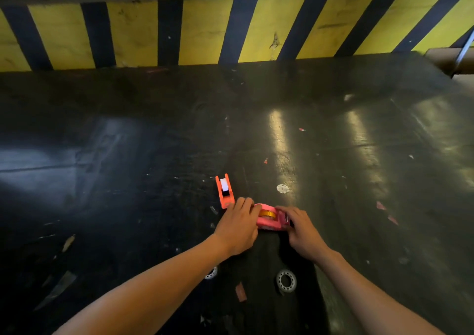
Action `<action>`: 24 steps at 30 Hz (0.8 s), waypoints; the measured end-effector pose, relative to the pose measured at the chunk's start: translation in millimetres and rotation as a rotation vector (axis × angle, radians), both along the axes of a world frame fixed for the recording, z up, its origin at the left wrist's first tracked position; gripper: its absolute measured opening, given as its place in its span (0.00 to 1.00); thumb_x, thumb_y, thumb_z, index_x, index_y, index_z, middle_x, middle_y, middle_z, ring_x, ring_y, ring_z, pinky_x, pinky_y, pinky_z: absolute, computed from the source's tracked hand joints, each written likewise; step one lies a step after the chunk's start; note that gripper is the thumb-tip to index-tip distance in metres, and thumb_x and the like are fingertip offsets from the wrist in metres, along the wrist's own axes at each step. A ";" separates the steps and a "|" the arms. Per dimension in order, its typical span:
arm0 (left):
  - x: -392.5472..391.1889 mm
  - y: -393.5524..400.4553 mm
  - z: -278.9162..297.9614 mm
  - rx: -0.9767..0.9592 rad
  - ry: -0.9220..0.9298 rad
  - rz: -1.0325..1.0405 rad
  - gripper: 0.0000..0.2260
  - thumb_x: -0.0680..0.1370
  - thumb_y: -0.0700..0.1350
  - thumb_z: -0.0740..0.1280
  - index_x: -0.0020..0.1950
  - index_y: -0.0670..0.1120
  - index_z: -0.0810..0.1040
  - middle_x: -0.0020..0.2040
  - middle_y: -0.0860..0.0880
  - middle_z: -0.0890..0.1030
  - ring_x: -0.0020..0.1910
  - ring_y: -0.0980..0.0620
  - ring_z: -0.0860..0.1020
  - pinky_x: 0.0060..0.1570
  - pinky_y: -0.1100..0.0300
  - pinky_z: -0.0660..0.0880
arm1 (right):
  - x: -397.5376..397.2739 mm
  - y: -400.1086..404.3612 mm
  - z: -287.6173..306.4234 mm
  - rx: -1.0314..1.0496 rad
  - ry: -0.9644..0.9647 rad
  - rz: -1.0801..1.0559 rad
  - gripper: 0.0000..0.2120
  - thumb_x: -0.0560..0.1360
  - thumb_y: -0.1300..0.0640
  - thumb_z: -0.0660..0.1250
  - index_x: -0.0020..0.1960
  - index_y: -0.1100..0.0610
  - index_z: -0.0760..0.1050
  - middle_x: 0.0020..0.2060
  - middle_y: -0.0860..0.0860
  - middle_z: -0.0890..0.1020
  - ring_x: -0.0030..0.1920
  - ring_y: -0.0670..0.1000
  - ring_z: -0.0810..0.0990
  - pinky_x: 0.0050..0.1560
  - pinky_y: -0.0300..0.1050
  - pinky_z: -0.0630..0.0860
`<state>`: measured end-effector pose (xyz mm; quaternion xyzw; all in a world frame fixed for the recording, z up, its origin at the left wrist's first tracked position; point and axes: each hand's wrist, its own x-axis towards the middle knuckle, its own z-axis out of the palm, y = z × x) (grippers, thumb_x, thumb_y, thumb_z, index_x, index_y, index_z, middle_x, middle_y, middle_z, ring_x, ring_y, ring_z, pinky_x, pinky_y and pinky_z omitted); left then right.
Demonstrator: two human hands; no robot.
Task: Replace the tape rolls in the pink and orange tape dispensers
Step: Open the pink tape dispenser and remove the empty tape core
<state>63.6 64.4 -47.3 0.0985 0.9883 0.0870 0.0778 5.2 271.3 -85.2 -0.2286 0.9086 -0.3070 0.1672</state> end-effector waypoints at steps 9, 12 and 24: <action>50.5 -16.8 -1.5 0.118 -0.139 0.136 0.36 0.80 0.60 0.64 0.82 0.47 0.54 0.78 0.46 0.66 0.77 0.48 0.64 0.75 0.47 0.63 | 40.5 -16.6 -7.0 -0.068 0.038 0.195 0.28 0.75 0.70 0.66 0.72 0.53 0.71 0.67 0.50 0.77 0.67 0.50 0.72 0.71 0.42 0.66; 60.2 -30.5 -4.4 0.100 -0.154 0.188 0.37 0.78 0.61 0.65 0.82 0.48 0.56 0.78 0.48 0.67 0.76 0.49 0.64 0.74 0.48 0.64 | 47.0 -28.4 -5.9 -0.075 0.039 0.231 0.26 0.77 0.67 0.67 0.73 0.52 0.71 0.68 0.49 0.76 0.69 0.49 0.71 0.74 0.43 0.66; 66.4 -51.1 -4.4 0.124 -0.171 0.293 0.34 0.76 0.60 0.70 0.79 0.52 0.63 0.76 0.51 0.70 0.75 0.50 0.66 0.73 0.47 0.64 | 63.7 -80.0 20.1 0.057 0.274 0.217 0.17 0.80 0.50 0.67 0.68 0.46 0.77 0.60 0.49 0.79 0.64 0.52 0.73 0.59 0.46 0.65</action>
